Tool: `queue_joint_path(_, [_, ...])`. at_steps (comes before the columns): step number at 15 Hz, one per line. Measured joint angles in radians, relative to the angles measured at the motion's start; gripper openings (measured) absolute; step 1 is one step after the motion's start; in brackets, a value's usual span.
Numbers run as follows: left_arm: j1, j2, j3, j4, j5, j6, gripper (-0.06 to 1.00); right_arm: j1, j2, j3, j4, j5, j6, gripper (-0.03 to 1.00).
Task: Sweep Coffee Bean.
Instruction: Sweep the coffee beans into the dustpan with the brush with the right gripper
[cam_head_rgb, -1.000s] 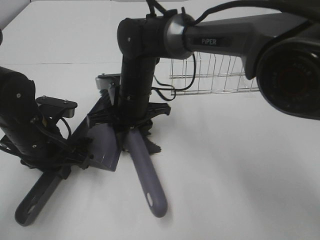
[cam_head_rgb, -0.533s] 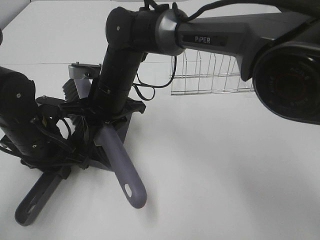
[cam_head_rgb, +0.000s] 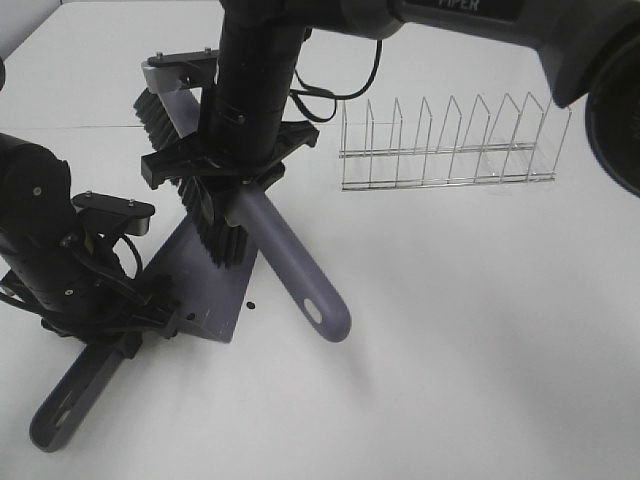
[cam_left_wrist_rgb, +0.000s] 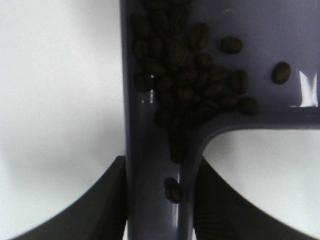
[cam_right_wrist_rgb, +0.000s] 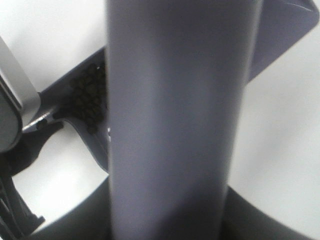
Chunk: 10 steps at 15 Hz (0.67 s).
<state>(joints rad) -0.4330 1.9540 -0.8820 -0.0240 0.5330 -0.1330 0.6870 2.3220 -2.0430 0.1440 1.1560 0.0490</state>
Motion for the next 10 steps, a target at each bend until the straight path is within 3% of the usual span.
queue_joint_path(4, [0.000,0.000,0.000,0.000,-0.002,0.003,0.31,-0.009,-0.047,-0.002,-0.068,0.067,0.023,0.29])
queue_joint_path(10, [0.000,0.000,0.000,0.000,-0.002,0.003,0.31,-0.145,-0.175,0.106,0.000,0.066,0.042,0.29])
